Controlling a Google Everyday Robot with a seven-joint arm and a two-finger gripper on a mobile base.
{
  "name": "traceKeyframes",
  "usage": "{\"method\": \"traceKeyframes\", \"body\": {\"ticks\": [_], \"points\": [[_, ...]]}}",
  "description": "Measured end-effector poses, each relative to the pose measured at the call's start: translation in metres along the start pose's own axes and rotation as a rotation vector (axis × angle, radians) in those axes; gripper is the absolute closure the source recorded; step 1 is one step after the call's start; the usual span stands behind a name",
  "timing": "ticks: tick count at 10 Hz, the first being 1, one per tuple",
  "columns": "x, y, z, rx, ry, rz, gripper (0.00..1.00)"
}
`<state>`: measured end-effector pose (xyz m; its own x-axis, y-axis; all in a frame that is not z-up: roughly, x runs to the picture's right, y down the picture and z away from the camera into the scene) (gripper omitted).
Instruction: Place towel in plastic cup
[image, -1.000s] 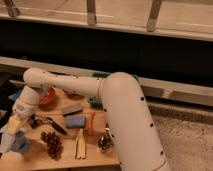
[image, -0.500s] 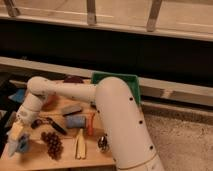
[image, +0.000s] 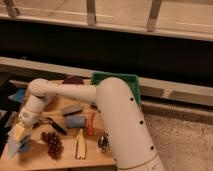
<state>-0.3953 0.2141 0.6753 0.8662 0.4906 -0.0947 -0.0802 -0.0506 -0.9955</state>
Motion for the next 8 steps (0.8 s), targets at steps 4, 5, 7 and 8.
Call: {"method": "traceKeyframes", "body": {"ticks": [4, 5, 7, 8], "points": [[0.006, 0.004, -0.013, 0.043, -0.01, 0.016, 0.27], [0.005, 0.005, -0.016, 0.05, -0.01, 0.015, 0.27], [0.004, 0.011, -0.024, 0.084, -0.012, 0.015, 0.27], [0.007, 0.017, -0.039, 0.128, -0.02, 0.025, 0.27]]}}
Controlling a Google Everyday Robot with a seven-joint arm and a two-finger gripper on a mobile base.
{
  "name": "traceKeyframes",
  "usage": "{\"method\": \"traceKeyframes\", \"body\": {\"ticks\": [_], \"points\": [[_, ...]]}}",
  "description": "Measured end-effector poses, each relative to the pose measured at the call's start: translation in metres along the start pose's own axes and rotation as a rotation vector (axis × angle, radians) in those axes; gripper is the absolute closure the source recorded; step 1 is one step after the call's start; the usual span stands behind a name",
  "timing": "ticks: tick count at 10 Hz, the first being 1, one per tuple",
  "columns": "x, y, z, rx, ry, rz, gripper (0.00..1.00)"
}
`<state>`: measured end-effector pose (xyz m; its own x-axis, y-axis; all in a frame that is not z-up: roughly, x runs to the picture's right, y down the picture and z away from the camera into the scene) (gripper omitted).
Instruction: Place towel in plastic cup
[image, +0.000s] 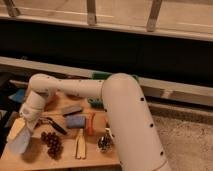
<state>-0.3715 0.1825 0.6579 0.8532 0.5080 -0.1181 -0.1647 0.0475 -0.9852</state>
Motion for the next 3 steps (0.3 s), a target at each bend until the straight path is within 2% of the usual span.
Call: {"method": "traceKeyframes", "body": {"ticks": [2, 3], "points": [[0.005, 0.011, -0.042, 0.116, -0.036, 0.028, 0.27], [0.01, 0.012, -0.055, 0.152, -0.048, 0.041, 0.27]]}}
